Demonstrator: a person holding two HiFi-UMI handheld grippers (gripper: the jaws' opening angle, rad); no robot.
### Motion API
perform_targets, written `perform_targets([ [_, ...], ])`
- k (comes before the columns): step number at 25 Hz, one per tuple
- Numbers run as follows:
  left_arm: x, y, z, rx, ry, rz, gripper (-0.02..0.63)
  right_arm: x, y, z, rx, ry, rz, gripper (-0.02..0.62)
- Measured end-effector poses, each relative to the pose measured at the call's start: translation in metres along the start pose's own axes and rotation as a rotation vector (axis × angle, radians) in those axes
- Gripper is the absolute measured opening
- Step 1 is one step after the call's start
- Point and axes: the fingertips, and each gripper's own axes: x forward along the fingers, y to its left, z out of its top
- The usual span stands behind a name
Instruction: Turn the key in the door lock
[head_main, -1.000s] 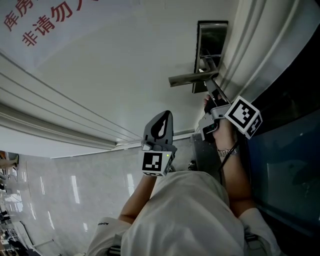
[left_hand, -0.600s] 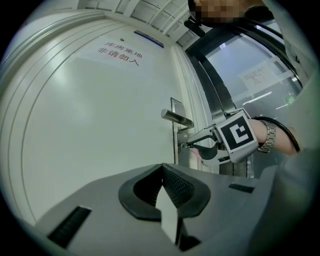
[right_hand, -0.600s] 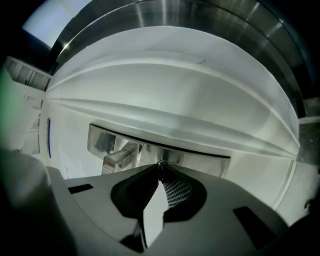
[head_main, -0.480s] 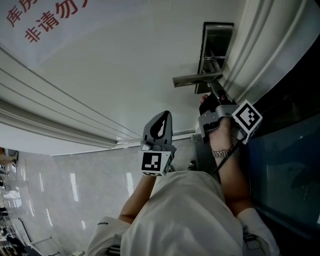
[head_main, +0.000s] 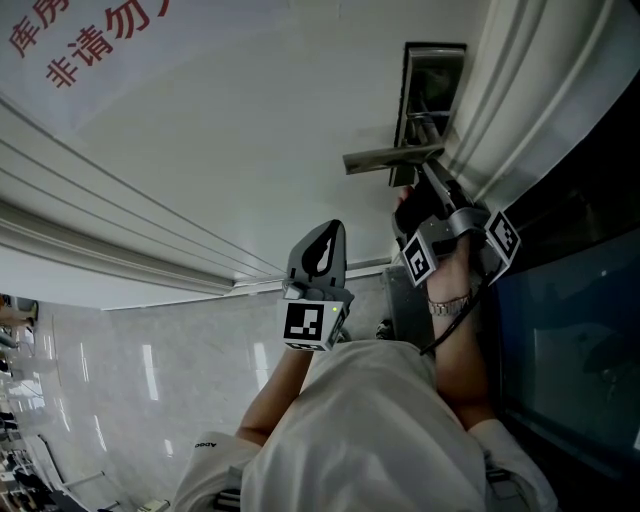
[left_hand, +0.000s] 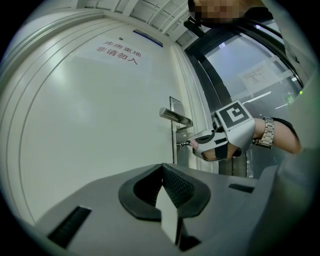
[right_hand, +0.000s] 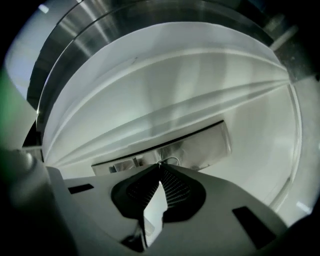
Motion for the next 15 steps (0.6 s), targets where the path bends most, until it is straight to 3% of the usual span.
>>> perform_targets([
  [6,0.003,-0.008,-0.001,0.006,0.005,-0.020,0.009,0.003,-0.009,0.002,0.350,0.052,0.109,0.011],
  [8,0.003,-0.010,-0.002,0.009,0.006,-0.024,0.009,0.003,-0.007,0.002,0.283,0.069,0.121,0.017],
  [12,0.004,-0.013,-0.002,0.014,0.006,-0.030,0.009,0.002,0.001,0.000,0.005,0.122,0.109,0.029],
  [15,0.004,-0.015,-0.002,0.015,0.005,-0.032,0.009,0.000,0.004,-0.012,-0.192,0.194,0.108,0.080],
])
